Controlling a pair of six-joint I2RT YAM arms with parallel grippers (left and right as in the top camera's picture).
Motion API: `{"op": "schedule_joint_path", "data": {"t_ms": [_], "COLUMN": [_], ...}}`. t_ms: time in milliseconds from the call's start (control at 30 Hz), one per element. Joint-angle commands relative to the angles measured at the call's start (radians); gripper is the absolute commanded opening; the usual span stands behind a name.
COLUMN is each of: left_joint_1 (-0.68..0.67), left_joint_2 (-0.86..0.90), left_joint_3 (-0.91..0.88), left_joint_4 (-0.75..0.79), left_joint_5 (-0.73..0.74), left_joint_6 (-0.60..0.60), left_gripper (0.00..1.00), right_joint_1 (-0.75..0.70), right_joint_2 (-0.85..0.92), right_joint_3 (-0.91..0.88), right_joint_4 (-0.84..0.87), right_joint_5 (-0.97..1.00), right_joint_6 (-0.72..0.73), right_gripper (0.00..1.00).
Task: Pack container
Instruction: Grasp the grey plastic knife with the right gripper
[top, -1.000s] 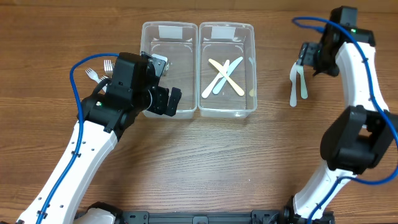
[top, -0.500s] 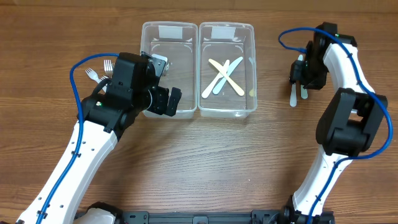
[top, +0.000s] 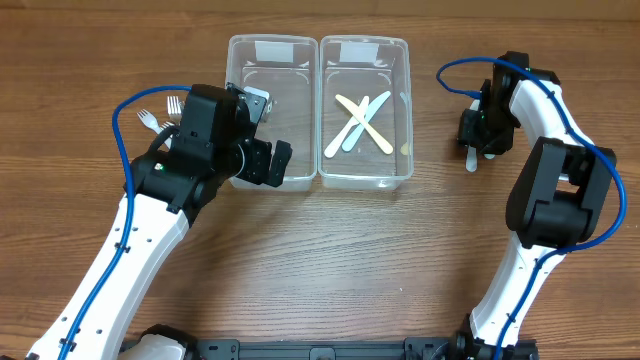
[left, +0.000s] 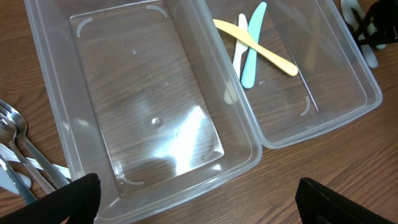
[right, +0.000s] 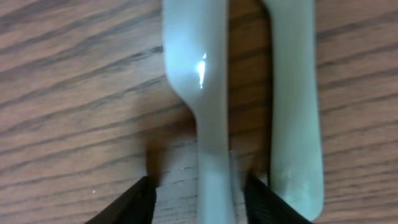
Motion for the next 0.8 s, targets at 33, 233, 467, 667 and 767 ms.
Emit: {"op": "schedule_joint_path", "data": {"t_ms": [33,233,467,667,767], "left_joint_1": [-0.008,-0.008,-0.008,-0.008,-0.008], "left_joint_2": [0.011,0.011,0.011,0.011,0.011], "left_joint_3": [0.028,0.028,0.028,0.028,0.028], "left_joint_4": [0.004,0.004,0.004,0.004,0.003], "left_joint_5": [0.015,0.015,0.015,0.015,0.015], "left_joint_6": [-0.015,-0.014,-0.015,-0.014,-0.014], "left_gripper": [1.00,1.00,1.00,1.00,1.00], "right_joint_1": [0.005,0.005,0.005,0.025,0.050], "right_joint_2": [0.002,0.002,-0.021,-0.090,-0.132], "right_joint_3": [-0.027,-0.027,-0.008,0.043,0.064], "right_joint_4": [0.010,0.005,-0.002,-0.021,-0.017], "right_joint_5": [-0.009,-0.002,0.020,0.020,0.019], "right_joint_6": [-0.003,0.000,0.046,0.045,0.046], "right_gripper": [0.31,0.14,0.04,0.04,0.04]}}
